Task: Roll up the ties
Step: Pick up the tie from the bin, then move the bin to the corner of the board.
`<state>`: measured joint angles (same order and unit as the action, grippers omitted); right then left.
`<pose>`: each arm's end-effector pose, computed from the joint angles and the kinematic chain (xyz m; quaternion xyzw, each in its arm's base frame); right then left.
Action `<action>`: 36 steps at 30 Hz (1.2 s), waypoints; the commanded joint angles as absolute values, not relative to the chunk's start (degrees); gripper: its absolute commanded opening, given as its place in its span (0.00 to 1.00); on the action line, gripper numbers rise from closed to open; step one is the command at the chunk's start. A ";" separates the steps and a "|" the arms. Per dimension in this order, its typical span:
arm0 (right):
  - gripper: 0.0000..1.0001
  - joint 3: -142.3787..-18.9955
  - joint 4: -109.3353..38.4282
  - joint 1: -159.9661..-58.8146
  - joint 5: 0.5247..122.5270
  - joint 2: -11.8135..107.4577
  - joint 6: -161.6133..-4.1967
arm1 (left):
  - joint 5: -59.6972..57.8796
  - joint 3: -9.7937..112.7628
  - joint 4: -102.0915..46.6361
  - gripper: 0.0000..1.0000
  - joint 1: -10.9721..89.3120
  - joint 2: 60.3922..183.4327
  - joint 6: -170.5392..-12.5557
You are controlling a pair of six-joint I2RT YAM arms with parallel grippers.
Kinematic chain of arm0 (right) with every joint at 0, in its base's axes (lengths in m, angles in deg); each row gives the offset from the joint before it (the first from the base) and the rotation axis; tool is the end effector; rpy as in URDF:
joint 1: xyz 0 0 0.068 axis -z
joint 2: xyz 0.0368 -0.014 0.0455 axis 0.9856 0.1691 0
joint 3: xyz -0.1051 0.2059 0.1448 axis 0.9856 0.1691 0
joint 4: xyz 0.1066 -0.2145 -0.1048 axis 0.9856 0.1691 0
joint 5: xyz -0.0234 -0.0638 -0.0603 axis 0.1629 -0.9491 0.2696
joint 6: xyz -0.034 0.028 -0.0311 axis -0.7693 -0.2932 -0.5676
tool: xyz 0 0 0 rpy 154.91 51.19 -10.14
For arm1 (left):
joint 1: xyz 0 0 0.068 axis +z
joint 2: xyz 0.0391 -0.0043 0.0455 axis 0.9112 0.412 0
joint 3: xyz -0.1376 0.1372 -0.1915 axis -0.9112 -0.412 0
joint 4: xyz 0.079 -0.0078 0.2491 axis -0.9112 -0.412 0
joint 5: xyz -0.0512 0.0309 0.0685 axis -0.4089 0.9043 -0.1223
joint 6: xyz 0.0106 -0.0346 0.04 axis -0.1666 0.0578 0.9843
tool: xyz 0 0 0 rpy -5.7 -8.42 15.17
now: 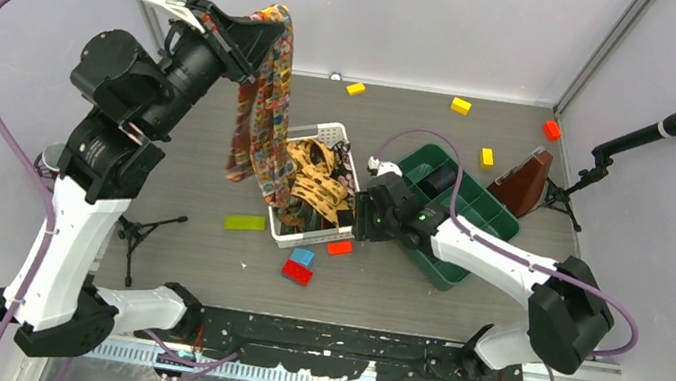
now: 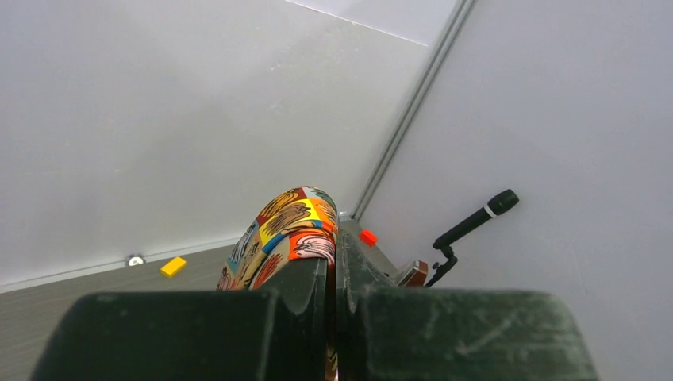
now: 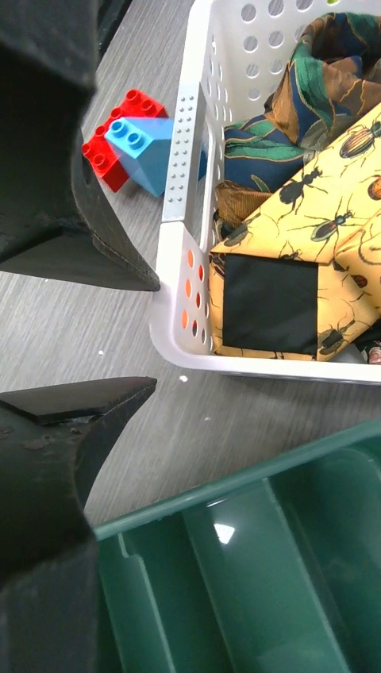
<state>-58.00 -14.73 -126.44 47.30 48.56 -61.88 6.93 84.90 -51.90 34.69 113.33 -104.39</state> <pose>0.2079 0.2108 0.2251 -0.1303 0.9298 0.1614 0.3039 0.1495 -0.0903 0.5878 0.0371 0.5958 -0.3749 0.7093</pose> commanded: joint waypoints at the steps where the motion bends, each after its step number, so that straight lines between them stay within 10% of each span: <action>1: 0.49 -59.99 -15.55 -126.32 45.39 54.89 -63.63 | 10.91 85.43 -53.06 0.00 34.91 110.64 -100.54; 19: 0.66 -111.30 -38.30 -126.85 72.12 100.13 -71.60 | 17.85 84.13 -56.73 0.00 34.91 103.99 -96.87; 26: 0.75 -96.58 -41.82 -125.69 60.65 79.63 -73.79 | 19.22 81.29 -55.20 0.00 34.89 102.37 -95.88; 36: 0.82 -84.32 3.76 -118.18 28.56 52.40 -57.72 | 18.06 77.07 -52.15 0.00 34.91 103.68 -96.98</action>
<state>-90.85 -16.87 -121.91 42.36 60.89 -66.80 18.47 78.34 -56.66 34.69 103.24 -97.29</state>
